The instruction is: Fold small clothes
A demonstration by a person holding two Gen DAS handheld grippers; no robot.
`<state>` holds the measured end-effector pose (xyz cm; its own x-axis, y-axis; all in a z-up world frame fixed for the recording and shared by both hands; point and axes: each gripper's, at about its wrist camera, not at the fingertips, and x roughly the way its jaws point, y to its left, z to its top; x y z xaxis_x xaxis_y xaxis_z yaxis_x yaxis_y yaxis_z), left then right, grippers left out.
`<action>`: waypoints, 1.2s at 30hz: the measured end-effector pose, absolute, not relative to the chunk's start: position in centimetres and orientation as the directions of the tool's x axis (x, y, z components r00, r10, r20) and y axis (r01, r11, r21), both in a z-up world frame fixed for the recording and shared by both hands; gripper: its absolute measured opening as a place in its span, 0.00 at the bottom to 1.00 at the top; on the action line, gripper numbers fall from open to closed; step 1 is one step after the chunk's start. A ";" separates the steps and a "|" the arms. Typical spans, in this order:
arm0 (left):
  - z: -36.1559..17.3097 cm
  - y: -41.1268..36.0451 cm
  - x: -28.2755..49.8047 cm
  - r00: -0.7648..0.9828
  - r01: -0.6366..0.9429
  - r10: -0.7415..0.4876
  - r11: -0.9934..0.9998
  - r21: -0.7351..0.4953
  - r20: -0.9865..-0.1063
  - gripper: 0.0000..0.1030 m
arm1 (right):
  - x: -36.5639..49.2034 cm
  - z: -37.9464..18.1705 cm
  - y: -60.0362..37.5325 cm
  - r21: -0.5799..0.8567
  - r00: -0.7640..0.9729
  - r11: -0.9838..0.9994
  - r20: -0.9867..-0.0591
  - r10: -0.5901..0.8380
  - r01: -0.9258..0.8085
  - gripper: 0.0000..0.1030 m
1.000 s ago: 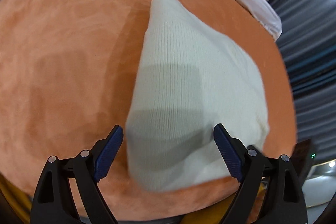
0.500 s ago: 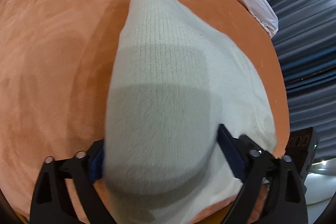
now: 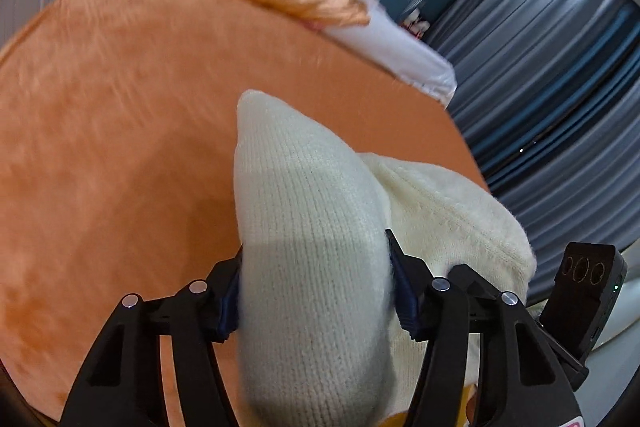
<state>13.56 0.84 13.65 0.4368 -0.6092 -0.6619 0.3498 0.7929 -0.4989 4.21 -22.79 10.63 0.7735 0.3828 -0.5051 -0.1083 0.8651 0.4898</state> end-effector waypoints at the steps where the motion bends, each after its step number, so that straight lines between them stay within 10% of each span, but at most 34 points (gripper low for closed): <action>1: 14.6 2.3 13.2 0.463 0.363 -0.609 0.793 -0.489 -0.645 0.56 | 4.3 11.0 -21.8 0.493 0.783 0.860 -0.479 0.397 -0.134 0.31; 4: 14.3 4.9 12.9 0.520 0.354 -0.562 0.827 -0.436 -0.643 0.59 | 5.4 9.6 -19.8 0.514 0.783 0.846 -0.464 0.415 -0.144 0.38; 7: 8.7 6.3 14.7 0.498 0.285 -0.437 0.898 -0.335 -0.749 0.62 | 8.0 2.6 -18.2 0.466 0.695 0.885 -0.642 0.323 0.020 0.48; 9: 3.5 7.7 15.1 0.415 0.180 -0.326 0.944 -0.275 -0.849 0.44 | 7.9 -0.5 -17.8 0.387 0.630 0.910 -0.747 0.215 0.148 0.37; 27: 2.2 6.2 7.4 0.549 0.135 -0.100 0.990 -0.030 -0.830 0.51 | 2.7 -0.9 -14.2 0.161 0.615 0.971 -0.789 0.020 0.176 0.32; 31: 2.7 5.0 5.2 0.605 0.132 -0.051 0.991 0.037 -0.795 0.74 | 0.1 0.1 -13.1 0.130 0.675 0.976 -0.737 -0.025 0.177 0.59; 36: 1.5 3.9 3.6 0.613 0.119 -0.015 0.990 0.074 -0.790 0.78 | -2.4 -0.7 -11.9 0.068 0.703 0.977 -0.705 -0.097 0.203 0.71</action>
